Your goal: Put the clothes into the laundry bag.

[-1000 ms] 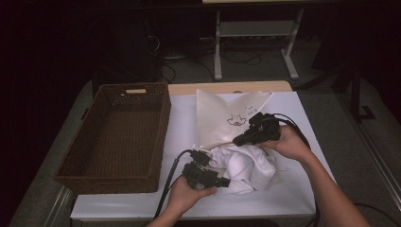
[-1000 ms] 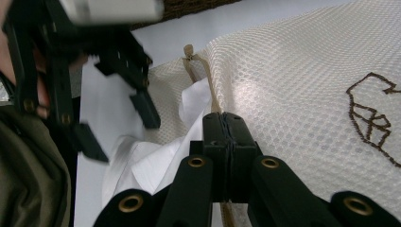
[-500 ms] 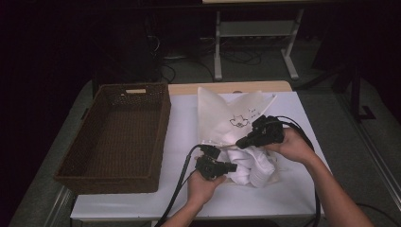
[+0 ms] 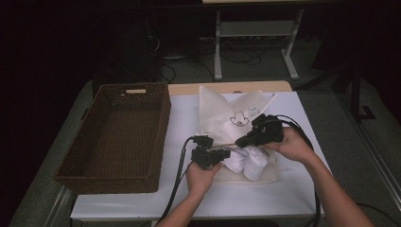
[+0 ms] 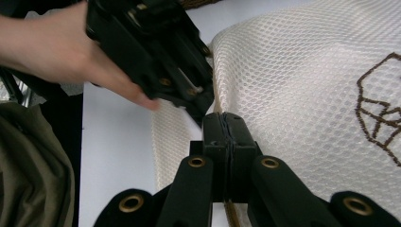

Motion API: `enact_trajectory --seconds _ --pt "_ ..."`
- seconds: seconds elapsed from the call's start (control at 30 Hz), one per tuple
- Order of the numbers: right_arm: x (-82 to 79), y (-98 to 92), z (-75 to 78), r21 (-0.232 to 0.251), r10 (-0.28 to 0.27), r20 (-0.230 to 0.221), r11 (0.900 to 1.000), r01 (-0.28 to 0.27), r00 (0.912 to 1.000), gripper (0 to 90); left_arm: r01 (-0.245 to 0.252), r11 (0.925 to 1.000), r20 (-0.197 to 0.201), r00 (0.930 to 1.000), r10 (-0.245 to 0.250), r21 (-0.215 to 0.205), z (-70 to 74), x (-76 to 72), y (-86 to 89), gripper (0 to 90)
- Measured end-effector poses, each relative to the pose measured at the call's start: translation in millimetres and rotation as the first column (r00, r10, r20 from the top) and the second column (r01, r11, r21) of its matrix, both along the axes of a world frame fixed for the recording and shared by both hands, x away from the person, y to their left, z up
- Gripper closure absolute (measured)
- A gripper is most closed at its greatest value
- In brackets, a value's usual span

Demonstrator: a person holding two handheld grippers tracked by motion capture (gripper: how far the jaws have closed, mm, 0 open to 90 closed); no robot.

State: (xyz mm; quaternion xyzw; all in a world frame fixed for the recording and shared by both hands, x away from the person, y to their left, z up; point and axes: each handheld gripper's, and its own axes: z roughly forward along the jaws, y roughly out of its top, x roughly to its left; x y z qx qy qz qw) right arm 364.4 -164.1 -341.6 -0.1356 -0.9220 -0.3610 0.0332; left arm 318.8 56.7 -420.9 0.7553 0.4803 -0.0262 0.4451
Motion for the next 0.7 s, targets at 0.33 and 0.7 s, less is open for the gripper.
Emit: enact_trajectory --seconds 0.33,0.7 --pt "3.8 -4.1 0.7 -0.002 -0.027 -0.001 1.0 0.027 0.9996 88.5 0.072 0.9948 -0.033 0.9971 -0.069 0.073 23.3 -32.8 30.4 46.2" --pt "4.7 -3.9 4.6 -0.022 -0.029 0.015 0.999 0.029 0.9995 88.5 0.149 0.9411 -0.062 0.9887 -0.136 0.304 -6.2 -27.7 -0.3 49.7"
